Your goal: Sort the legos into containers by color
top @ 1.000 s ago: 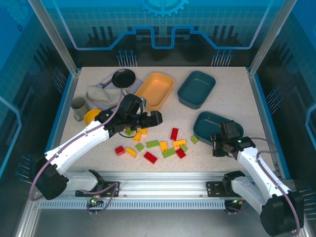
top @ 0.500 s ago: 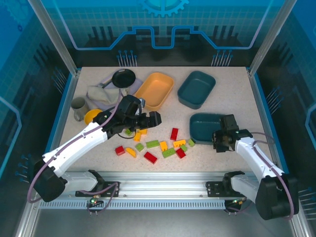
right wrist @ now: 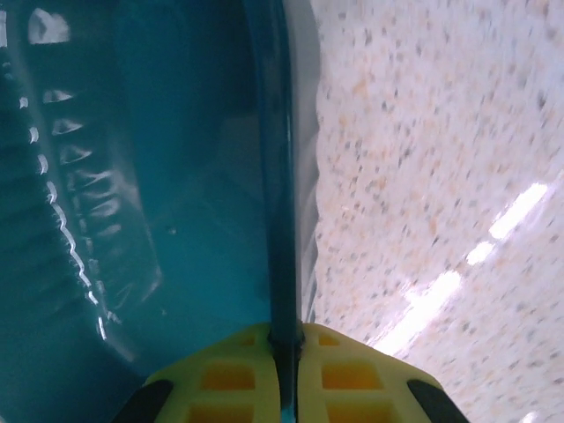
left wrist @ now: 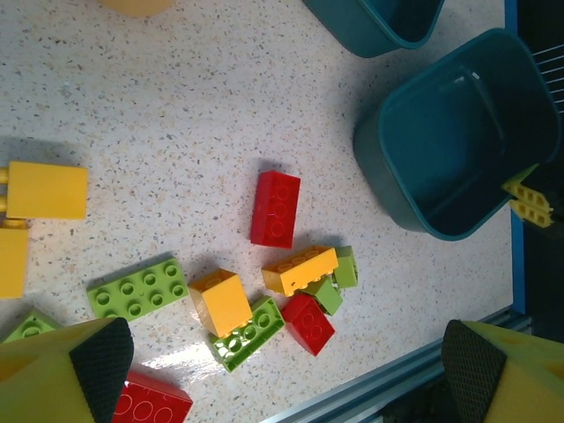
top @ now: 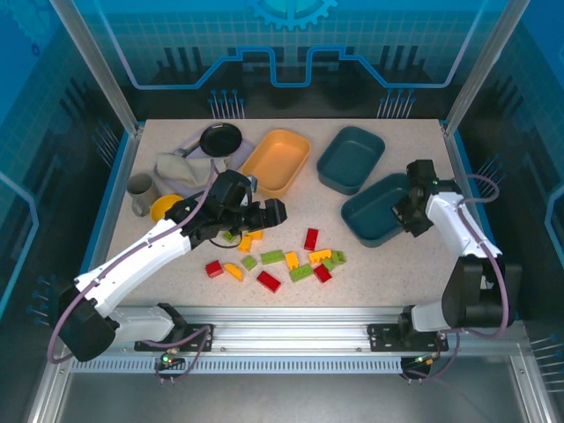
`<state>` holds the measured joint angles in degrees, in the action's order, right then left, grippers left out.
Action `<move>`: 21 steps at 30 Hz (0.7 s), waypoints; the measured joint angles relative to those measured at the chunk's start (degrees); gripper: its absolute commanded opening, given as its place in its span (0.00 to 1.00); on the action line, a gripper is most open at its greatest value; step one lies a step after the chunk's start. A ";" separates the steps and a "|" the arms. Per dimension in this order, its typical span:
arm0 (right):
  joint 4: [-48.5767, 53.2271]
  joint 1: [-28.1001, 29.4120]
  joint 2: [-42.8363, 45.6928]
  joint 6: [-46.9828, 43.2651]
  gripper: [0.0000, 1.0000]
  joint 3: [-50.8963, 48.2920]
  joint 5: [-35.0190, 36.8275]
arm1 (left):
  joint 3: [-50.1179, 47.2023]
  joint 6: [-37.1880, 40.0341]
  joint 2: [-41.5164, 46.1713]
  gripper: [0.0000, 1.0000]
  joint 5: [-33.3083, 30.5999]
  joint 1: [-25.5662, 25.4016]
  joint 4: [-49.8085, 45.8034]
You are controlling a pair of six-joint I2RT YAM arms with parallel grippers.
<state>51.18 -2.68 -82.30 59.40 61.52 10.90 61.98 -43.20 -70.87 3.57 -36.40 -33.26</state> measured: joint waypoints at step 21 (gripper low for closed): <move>8.94 -8.83 -33.07 -31.74 0.59 38.32 2.43 | 11.02 1.33 -12.59 0.88 0.42 3.89 -2.49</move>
<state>60.12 -11.51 -115.37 27.66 99.83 13.32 72.99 -41.87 -83.46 3.99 -32.51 -35.75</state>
